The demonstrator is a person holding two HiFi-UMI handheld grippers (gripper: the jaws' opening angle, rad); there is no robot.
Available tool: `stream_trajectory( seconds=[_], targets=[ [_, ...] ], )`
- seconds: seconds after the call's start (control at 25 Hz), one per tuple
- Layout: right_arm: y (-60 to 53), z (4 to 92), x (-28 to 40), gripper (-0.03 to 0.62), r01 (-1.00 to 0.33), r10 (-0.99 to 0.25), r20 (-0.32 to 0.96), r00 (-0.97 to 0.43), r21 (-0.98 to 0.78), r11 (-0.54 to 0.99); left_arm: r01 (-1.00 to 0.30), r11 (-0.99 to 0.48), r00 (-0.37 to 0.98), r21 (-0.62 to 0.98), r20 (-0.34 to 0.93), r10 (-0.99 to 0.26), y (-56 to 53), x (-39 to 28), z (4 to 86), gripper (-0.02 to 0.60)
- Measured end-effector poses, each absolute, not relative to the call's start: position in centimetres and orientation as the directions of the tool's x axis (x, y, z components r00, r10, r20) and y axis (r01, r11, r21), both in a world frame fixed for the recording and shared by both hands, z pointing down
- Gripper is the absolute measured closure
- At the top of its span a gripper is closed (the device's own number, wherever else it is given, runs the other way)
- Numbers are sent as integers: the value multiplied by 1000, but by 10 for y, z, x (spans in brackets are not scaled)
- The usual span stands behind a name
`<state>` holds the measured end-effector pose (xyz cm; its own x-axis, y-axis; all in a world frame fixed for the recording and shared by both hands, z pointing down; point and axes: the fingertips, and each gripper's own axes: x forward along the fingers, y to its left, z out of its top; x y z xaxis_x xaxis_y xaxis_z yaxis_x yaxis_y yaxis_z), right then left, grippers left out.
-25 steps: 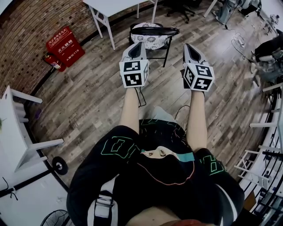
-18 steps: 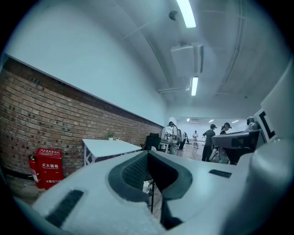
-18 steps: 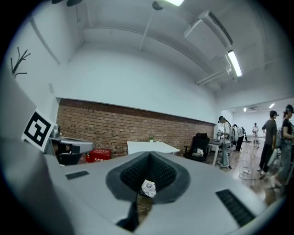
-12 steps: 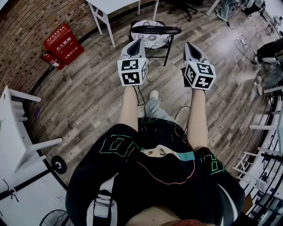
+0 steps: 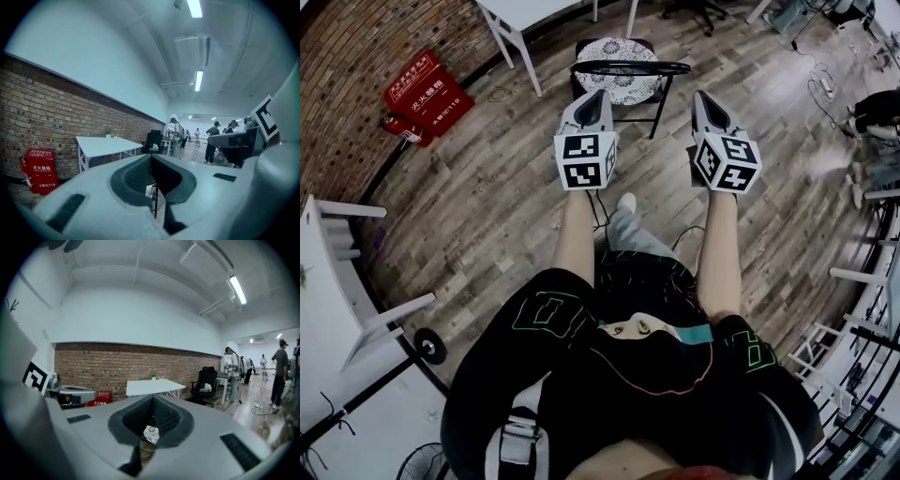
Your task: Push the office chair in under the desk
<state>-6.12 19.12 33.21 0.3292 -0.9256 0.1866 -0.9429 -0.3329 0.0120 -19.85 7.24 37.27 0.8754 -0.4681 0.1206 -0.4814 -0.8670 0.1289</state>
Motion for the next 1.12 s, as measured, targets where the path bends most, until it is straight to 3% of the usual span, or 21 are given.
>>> stream_trajectory(
  seconds=[0.28,0.6,1.12],
  targets=[
    [146,368,-16,591,-948,-910,280,306,3,-318,-485,-853,870,194,206,-448,42,-154,421,572],
    [75,372,61,591,-964,-915,303,265,54,-261,-497,-847,864,191,204,-461,-2,-76,437,572],
    [18,400,96,589,-988,-928,338,155,27,-154,-497,-862,849,99,261,-460,-52,-25,438,572]
  ],
)
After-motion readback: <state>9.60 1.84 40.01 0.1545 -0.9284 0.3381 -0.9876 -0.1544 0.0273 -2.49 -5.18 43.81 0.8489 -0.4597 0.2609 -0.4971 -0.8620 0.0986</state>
